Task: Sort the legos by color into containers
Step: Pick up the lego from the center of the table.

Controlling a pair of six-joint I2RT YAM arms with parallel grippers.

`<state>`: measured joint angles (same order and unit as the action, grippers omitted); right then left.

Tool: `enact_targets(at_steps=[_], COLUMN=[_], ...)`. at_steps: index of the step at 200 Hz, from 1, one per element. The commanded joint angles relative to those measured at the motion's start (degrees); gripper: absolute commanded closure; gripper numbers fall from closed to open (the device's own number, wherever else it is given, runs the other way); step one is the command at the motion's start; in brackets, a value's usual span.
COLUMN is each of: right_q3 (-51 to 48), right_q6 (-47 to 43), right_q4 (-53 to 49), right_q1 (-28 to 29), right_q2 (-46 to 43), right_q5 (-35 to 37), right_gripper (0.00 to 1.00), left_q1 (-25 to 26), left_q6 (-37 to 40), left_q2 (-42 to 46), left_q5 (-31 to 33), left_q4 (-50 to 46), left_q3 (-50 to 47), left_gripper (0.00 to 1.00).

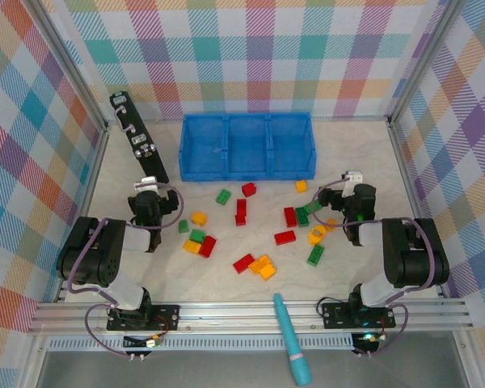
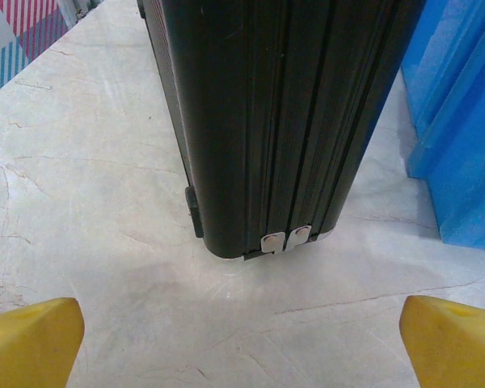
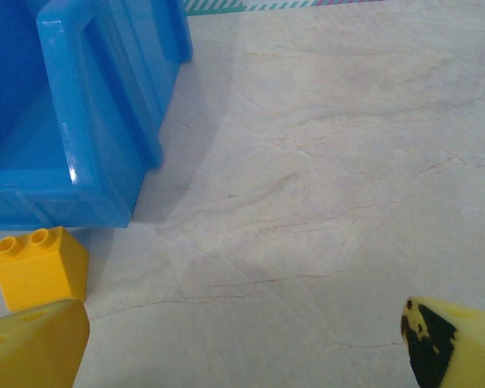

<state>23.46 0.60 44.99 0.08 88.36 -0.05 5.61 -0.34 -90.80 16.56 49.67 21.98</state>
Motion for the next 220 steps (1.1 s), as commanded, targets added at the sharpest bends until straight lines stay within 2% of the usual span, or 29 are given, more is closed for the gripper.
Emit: enact_targets(at_steps=[1, 104, 114, 130, 145, 159, 180, 189, 195, 201, 220], right_q3=[0.38, 0.53, 0.38, 0.67, 3.95, 10.29, 20.69, 23.62, 25.51, 27.80, 32.80], right_q6=[0.23, 0.26, 0.15, -0.35, -0.62, 1.20, 4.47, 5.79, 5.96, 6.38, 8.13], right_q4=[1.85, 1.67, 1.83, 1.22, -7.60, -22.88, -42.19, -47.07, -49.96, -53.26, -59.61], right_q1=[0.36, 0.36, 0.30, 0.33, 0.70, 0.73, 1.29, 2.13, 2.13, 2.51, 4.47], right_q2=[-0.47, -0.38, -0.46, -0.95, -4.48, -7.79, -9.16, -9.09, -8.69, -7.87, -5.26], right_q5=[-0.12, -0.12, -0.12, -1.06, -1.22, 0.29, -1.71, -1.21, -4.03, -5.92, -5.86], right_gripper=[0.01, 0.01, 0.01, 0.01, 0.01, 0.01, 0.01, 0.01, 0.01, 0.01, 0.01], left_q1=[0.38, 0.39, 0.39, 0.37, 0.61, 0.67, 1.85, 2.44, 2.73, 2.86, 2.83], left_q6=[0.57, 0.80, 1.20, 1.44, 1.43, -0.21, -0.96, -0.65, -0.75, -1.02, -1.85], left_q2=[0.26, 0.41, 2.93, 6.96, 9.99, 13.81, 17.83, 18.50, 18.73, 18.82, 17.20], left_q5=[-0.59, -0.79, -2.02, -2.31, -2.52, -3.38, -6.31, -6.70, -7.21, -8.44, -13.58], left_q4=[1.46, 1.80, -4.68, -24.08, -34.07, -40.78, -49.41, -53.54, -56.13, -58.33, -68.33], left_q3=[0.72, 0.66, 3.17, 12.43, 18.88, 23.56, 30.99, 34.73, 36.97, 39.44, 48.91], left_gripper=[0.00, 0.00, 0.00, 0.00, 0.00, 0.00, 0.00, 0.00, 0.00, 0.00, 0.00])
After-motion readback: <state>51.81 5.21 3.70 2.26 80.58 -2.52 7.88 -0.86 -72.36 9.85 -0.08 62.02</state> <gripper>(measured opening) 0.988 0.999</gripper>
